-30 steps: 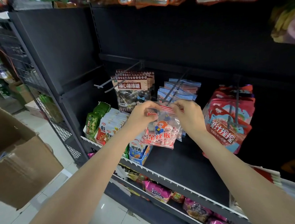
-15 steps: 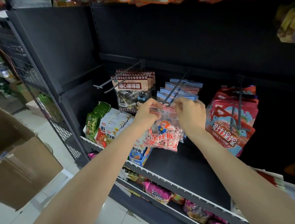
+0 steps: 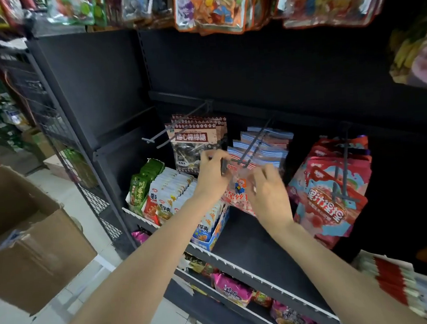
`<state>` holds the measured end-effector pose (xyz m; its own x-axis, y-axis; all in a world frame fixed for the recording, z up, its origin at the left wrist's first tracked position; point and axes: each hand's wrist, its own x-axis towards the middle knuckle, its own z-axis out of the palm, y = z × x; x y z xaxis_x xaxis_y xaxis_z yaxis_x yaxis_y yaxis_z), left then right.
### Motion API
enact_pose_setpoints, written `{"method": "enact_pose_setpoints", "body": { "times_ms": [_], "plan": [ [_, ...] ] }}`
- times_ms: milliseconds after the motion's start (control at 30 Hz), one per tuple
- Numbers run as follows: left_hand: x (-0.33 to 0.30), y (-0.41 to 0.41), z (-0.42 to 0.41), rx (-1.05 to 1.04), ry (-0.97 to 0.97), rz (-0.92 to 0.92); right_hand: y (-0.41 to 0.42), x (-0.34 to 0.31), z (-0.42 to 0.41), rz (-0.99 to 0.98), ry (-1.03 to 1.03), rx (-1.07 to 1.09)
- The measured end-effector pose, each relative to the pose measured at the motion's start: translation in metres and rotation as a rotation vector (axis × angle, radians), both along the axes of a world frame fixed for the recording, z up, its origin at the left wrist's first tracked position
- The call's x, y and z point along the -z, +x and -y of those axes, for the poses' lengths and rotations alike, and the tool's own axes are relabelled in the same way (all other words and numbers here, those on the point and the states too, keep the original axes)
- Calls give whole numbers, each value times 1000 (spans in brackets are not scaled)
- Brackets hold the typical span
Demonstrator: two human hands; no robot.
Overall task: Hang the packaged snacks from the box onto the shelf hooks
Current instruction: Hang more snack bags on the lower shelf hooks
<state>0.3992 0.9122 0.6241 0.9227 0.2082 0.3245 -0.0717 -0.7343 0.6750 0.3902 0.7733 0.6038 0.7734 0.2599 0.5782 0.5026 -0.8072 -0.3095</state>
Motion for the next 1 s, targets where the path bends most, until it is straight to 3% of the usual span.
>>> {"method": "enact_pose_setpoints", "body": {
  "times_ms": [133,267,567,667,833,1000],
  "plan": [
    [-3,-19,-39,-13,57,67,-8,-1,-39,-326,-42,-188],
    [-2,-49,-104,-91,33,115,-14,-9,-106,-392,-32,-310],
    [44,-129,-331,-559,-379,146,-43,7,-350,-567,28,-640],
    [58,-150,-418,-714,-418,24,-54,16,-436,-696,58,-707],
    [96,-162,-528,-969,-556,-323,-57,47,-562,-816,-133,-752],
    [151,-138,-600,-1207,-1010,-303,-43,94,-659,-963,-438,-758]
  ]
}}
